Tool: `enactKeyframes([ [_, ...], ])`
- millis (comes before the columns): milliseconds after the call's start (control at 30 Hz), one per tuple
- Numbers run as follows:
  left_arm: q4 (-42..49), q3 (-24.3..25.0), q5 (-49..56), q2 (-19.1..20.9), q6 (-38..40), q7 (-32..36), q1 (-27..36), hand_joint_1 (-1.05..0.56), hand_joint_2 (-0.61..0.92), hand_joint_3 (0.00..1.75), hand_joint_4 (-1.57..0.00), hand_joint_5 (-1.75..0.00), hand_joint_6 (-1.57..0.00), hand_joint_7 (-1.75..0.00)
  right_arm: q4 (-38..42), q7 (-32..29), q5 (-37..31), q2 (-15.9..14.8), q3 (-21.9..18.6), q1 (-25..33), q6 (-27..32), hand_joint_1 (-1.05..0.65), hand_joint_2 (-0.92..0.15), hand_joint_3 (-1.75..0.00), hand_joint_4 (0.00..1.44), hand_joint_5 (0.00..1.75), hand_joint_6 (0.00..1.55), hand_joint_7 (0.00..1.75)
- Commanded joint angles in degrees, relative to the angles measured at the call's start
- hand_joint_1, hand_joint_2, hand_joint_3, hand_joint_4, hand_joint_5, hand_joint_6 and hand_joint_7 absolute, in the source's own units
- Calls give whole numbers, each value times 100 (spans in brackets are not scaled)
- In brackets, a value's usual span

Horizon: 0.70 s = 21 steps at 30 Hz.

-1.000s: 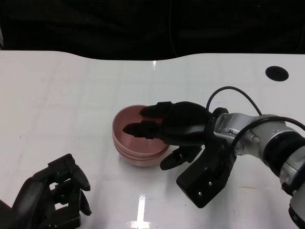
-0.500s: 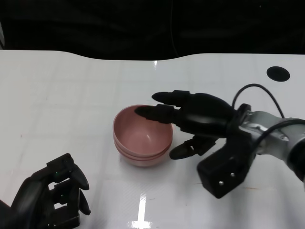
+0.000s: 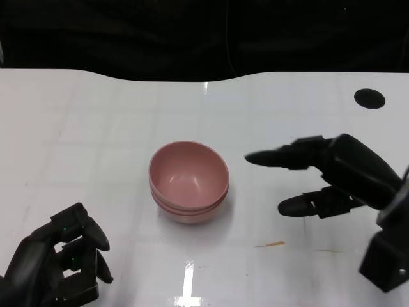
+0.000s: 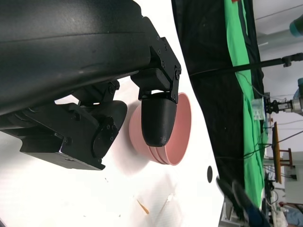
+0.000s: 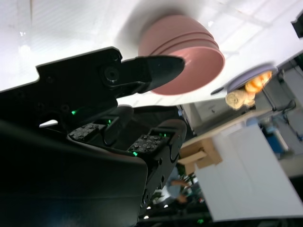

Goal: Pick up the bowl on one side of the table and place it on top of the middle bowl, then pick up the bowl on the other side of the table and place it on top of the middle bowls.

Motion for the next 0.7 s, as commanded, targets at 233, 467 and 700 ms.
enactKeyframes([
  [233,-69,138,-145,-48,19,133,48,35,78,118,-66,-175,-56,-175,-1637,2468,4000,429,-852,1465,1913,-17,-90,-27,116,94,127,24],
  [467,-102,190,-269,-180,-104,98,88,36,79,123,-74,-175,-61,-175,-4133,3298,6902,410,-1286,2865,4984,-10,-73,-90,88,163,88,121],
  [700,-156,233,-572,-263,-20,21,146,37,84,123,-79,-175,-66,-175,-5067,3288,7183,630,-1742,3771,6059,-5,-72,-93,89,164,83,134],
])
